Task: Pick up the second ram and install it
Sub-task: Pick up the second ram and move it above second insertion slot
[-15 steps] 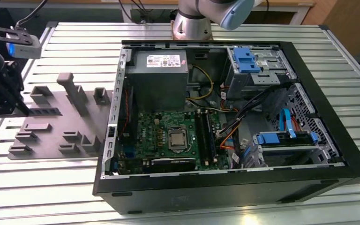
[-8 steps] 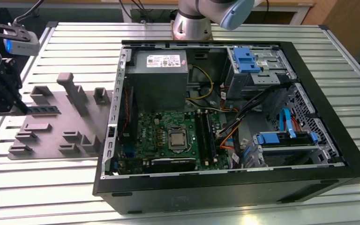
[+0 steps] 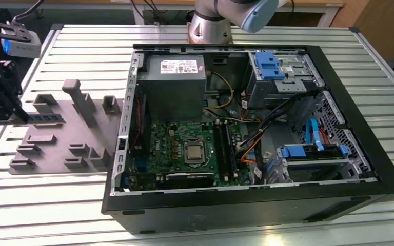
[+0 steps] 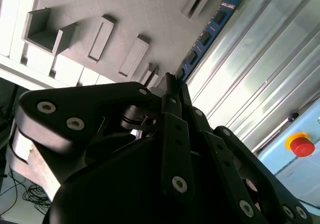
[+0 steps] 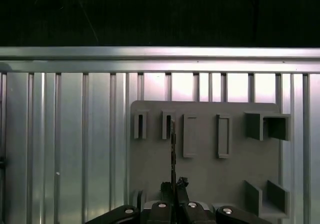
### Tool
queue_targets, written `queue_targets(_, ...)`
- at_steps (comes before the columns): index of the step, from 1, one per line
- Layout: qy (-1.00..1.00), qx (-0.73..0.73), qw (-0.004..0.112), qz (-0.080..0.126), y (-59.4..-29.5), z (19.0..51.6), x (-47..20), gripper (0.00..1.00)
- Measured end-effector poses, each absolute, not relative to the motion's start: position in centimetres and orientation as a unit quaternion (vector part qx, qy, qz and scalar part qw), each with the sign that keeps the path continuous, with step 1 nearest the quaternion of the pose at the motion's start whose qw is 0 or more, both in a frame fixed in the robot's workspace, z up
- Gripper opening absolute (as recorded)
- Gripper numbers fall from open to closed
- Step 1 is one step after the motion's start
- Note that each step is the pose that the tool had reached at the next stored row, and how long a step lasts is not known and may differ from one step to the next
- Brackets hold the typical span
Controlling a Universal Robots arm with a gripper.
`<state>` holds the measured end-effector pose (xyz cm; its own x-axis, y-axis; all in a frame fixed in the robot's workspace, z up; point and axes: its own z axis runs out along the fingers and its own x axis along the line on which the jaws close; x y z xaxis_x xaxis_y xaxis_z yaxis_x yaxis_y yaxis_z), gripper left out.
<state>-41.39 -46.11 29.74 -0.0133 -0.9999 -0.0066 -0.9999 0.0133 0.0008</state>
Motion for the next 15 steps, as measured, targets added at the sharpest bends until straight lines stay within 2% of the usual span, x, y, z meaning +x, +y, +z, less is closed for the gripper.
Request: queue_targets(15,0.712,-0.702,0.002,0.003,-46.1,31.1,-41.4,0.14)
